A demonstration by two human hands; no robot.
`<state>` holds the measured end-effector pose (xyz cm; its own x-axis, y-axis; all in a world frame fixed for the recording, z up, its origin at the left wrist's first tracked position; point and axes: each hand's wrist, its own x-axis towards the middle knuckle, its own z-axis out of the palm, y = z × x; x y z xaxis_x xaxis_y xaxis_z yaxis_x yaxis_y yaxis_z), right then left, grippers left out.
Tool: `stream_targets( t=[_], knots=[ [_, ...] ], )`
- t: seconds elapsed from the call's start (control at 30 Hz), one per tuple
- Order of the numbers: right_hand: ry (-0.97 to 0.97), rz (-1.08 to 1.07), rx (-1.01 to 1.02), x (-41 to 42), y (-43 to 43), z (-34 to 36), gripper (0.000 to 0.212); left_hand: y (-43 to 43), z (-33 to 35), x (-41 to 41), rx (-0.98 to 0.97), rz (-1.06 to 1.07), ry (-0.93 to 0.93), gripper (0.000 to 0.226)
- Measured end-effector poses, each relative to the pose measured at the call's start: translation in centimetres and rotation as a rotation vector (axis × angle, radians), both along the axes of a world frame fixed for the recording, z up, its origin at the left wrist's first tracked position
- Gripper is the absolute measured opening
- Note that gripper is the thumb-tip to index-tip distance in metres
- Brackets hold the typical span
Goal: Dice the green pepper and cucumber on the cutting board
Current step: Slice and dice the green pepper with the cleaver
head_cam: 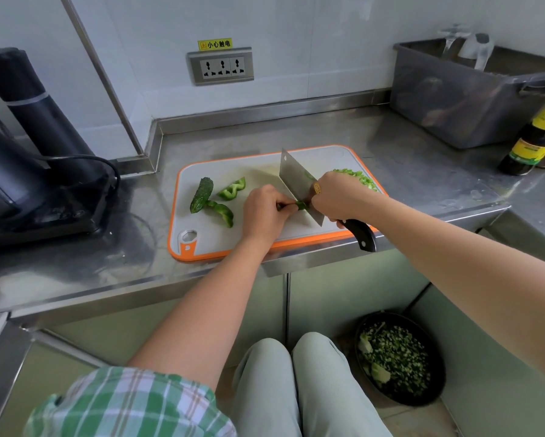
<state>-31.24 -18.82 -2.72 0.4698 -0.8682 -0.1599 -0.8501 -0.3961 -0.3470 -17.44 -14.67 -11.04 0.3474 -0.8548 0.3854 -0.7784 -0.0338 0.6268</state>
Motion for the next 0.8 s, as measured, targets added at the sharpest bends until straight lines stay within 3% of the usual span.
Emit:
stream_targets(
  t=[0.27, 0.57, 0.8],
  knots=[
    [-0.108, -0.056, -0.023, -0.6, -0.2, -0.6, 0.016, 0.2, 0.1, 0.0, -0.01, 0.002, 0.024, 0.01],
    [-0.026, -0.031, 0.07, -0.1, 0.3, 0.6, 0.013, 0.3, 0.4, -0.1, 0.002, 0.002, 0.019, 0.01],
    [-0.06, -0.03, -0.011, 0.5, 0.3, -0.9, 0.013, 0.2, 0.2, -0.1, 0.018, 0.007, 0.022, 0.009]
  ],
)
